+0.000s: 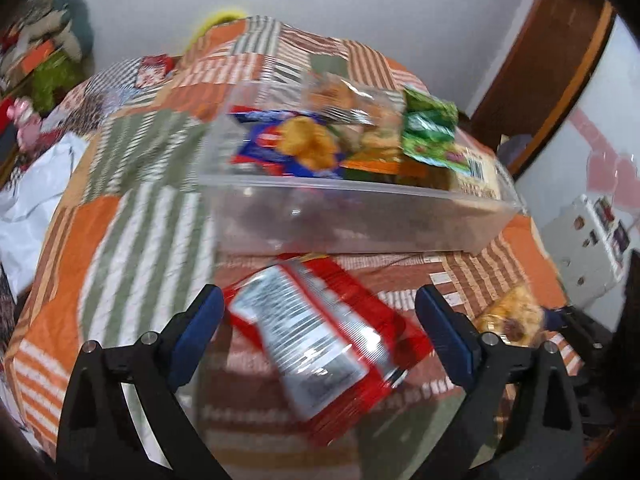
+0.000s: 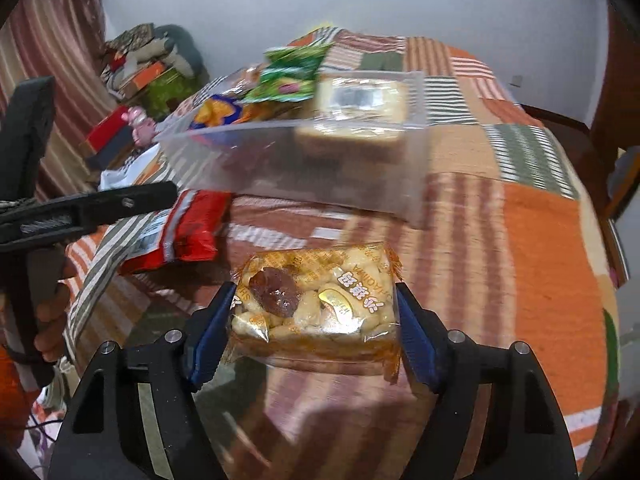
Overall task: Organize snacks
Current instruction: 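Grasp the red chip bag with the left tool while the right tool grasps the nut cake pack, then carry the chip bag and nut cake pack into the clear box and open both tools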
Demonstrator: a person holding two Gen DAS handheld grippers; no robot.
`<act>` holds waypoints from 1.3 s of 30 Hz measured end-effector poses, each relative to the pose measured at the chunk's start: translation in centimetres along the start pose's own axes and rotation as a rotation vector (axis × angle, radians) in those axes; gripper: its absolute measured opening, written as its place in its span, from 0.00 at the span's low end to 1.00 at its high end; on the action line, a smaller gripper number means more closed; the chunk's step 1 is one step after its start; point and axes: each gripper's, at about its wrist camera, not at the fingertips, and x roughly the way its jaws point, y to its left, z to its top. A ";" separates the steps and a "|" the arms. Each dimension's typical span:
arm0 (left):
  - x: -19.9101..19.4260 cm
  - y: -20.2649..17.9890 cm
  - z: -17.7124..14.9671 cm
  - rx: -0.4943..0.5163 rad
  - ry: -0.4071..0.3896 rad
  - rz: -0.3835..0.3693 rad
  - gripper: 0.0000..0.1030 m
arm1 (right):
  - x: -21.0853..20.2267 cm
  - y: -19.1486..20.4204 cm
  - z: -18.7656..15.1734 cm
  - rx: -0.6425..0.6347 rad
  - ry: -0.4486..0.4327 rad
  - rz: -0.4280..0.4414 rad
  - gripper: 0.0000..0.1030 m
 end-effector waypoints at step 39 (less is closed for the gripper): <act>-0.2 2.9 -4.2 0.040 0.032 0.103 0.65 | -1.2 -0.8 1.0 0.069 -0.051 0.010 0.71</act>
